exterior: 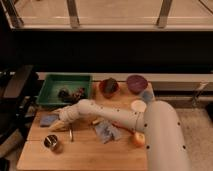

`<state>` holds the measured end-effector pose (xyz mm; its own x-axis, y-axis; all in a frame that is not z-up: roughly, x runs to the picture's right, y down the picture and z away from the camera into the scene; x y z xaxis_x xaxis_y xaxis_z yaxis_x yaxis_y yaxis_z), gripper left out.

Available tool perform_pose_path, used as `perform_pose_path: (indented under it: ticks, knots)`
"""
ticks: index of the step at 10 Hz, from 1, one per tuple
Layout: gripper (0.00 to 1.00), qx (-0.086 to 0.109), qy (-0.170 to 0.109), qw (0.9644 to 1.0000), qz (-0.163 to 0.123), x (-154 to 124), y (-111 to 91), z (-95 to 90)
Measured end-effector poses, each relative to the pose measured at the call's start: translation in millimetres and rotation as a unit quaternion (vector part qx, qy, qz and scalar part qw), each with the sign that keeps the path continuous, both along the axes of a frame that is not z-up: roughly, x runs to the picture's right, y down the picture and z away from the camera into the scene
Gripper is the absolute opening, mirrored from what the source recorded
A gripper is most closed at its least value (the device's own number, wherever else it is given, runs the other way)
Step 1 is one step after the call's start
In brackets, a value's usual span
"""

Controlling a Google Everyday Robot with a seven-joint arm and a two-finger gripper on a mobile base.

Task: Place sponge in tray

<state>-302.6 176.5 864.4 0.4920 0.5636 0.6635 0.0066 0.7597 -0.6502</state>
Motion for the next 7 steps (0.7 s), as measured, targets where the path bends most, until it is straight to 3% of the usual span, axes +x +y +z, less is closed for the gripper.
perform_pose_path:
  ticks: [4, 5, 7]
  knots:
    - [0.08, 0.007, -0.008, 0.9999, 0.0, 3.3, -2.3, -12.9]
    - [0.02, 0.009, -0.012, 0.9999, 0.002, 5.2, -4.4, -17.9]
    - [0.0, 0.011, -0.026, 0.9996, 0.003, 14.5, -16.9, -40.4]
